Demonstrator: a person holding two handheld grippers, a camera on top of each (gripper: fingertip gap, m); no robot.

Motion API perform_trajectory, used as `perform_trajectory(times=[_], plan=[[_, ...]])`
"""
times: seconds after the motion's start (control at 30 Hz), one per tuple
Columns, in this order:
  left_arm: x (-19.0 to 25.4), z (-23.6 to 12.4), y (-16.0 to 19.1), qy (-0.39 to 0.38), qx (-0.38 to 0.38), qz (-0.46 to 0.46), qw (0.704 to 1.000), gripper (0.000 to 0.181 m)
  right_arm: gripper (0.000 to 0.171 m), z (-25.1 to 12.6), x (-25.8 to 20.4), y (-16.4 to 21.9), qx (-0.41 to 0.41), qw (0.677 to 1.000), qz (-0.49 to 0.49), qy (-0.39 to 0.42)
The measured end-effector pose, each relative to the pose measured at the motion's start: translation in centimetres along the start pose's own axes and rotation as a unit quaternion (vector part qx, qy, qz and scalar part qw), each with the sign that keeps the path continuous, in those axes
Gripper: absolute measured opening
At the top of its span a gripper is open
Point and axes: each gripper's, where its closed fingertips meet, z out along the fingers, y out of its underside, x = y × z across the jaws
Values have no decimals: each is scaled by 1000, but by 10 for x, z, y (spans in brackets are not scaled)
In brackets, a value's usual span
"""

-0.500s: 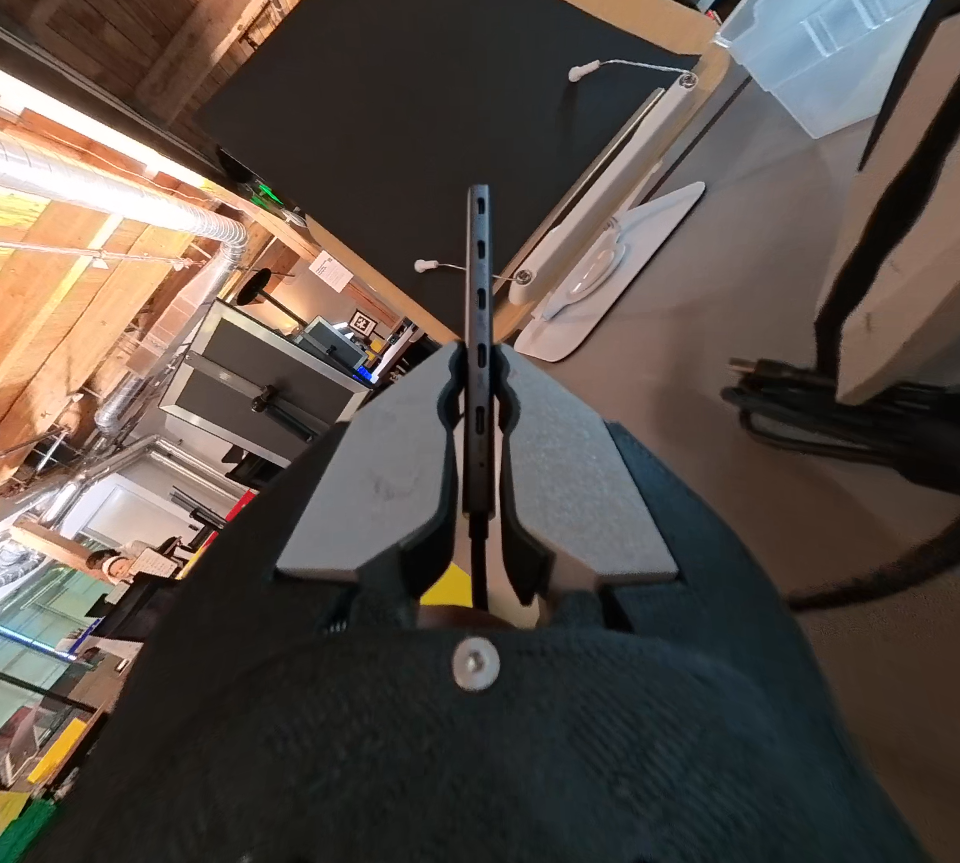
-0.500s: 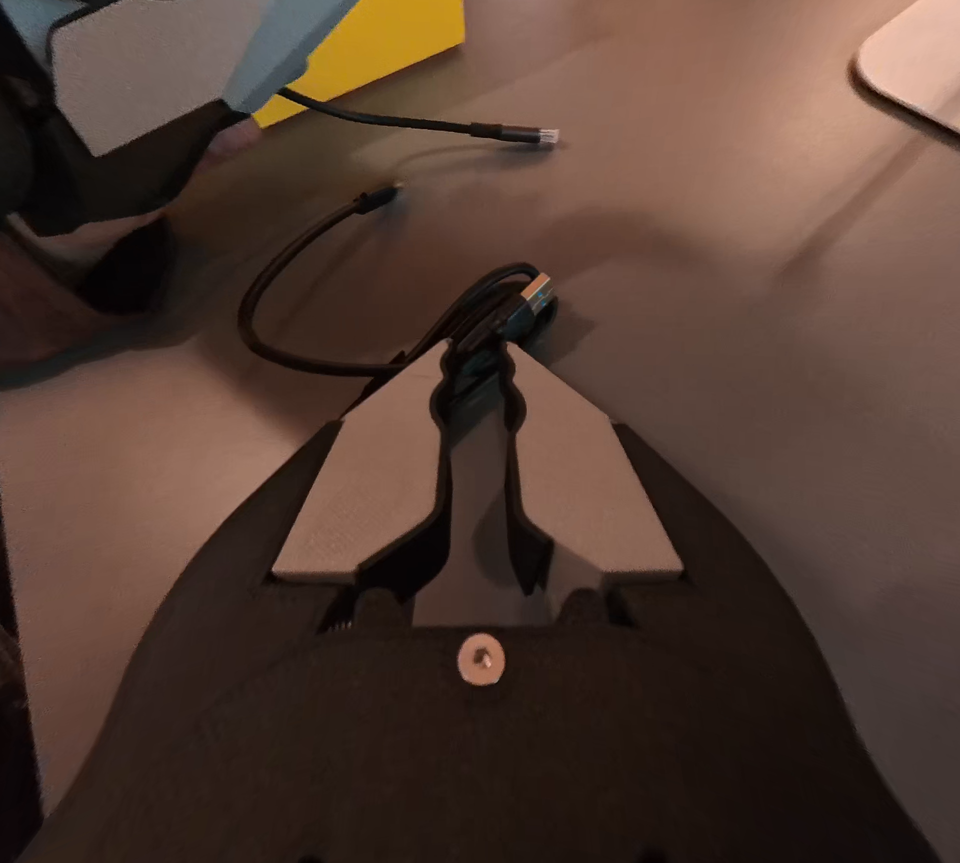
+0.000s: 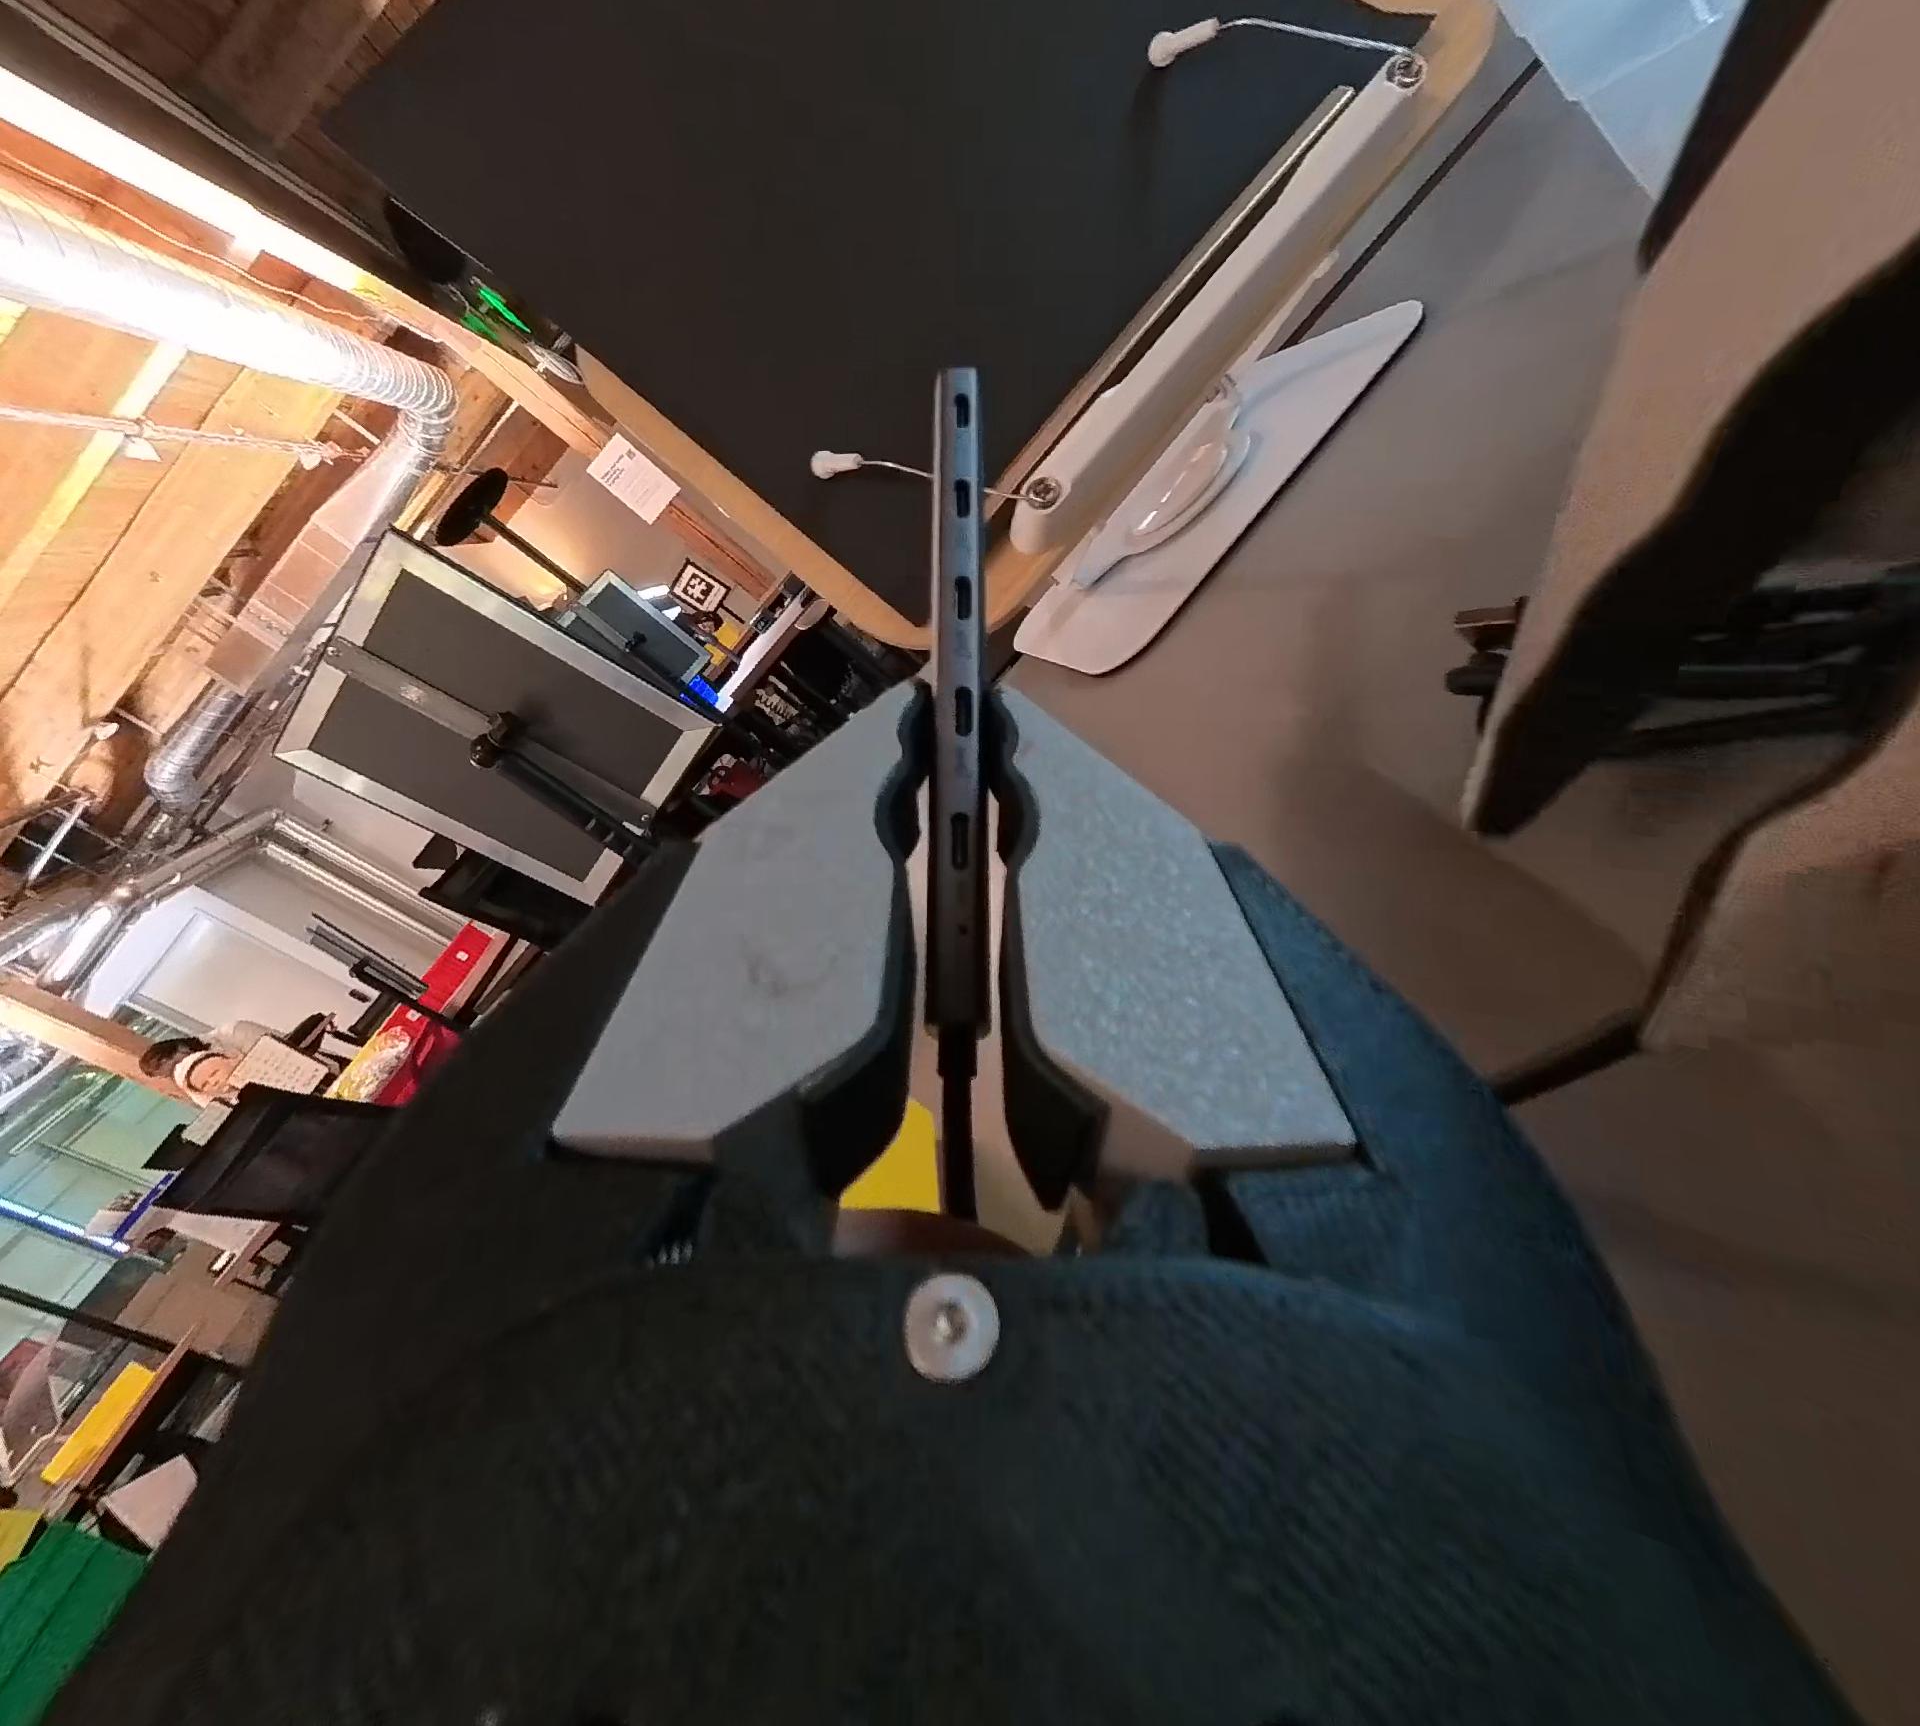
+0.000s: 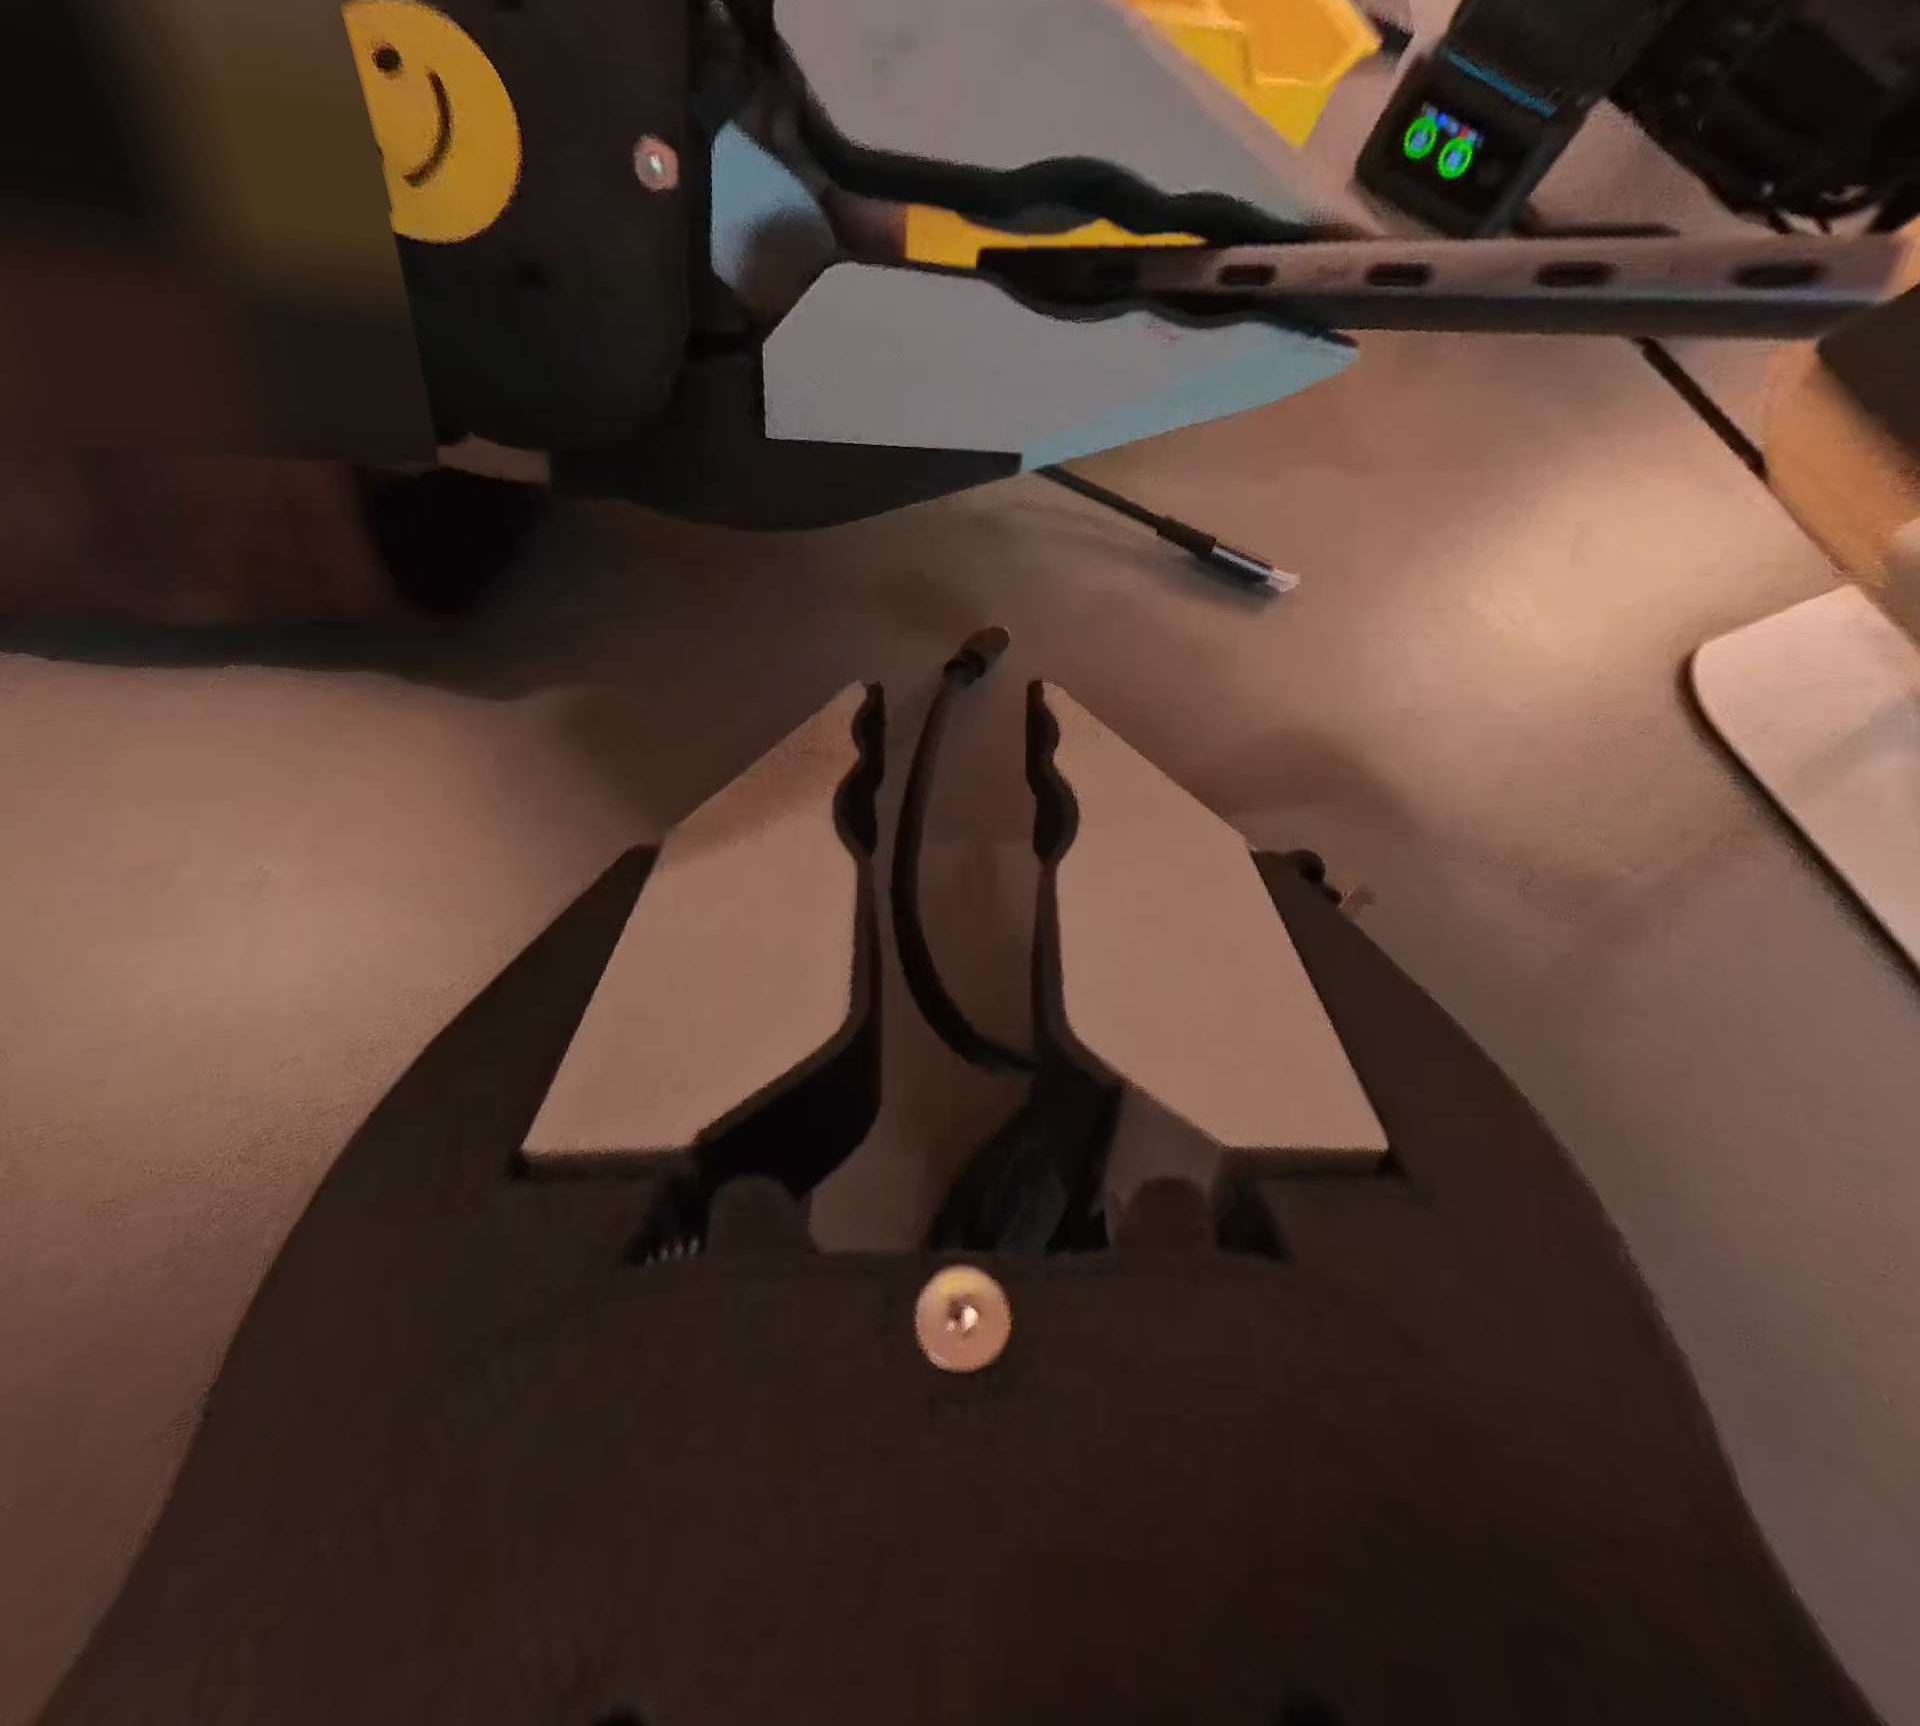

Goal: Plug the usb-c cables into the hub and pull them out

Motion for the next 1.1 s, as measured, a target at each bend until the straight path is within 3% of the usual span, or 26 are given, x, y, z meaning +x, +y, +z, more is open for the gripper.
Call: perform_trajectory(times=[0.43,0.5,0.53,0.9,1.1], plan=[[1,0,3,6,-6,3,1000,7,23,40,-5,16,-123,989,-67,45],[0,0,4,5,-10,1,1000,7,3,42,-3,30,-158,985,-58,36],[-1,0,4,4,-9,0,1000,7,2,42,0,33,-161,984,-57,40],[6,-1,2,14,-4,18,1000,7,0,-19,49,-7,28,991,110,65],[22,1,1,23,-11,99,995,6,0,-21,51,-6,22,992,89,93]])
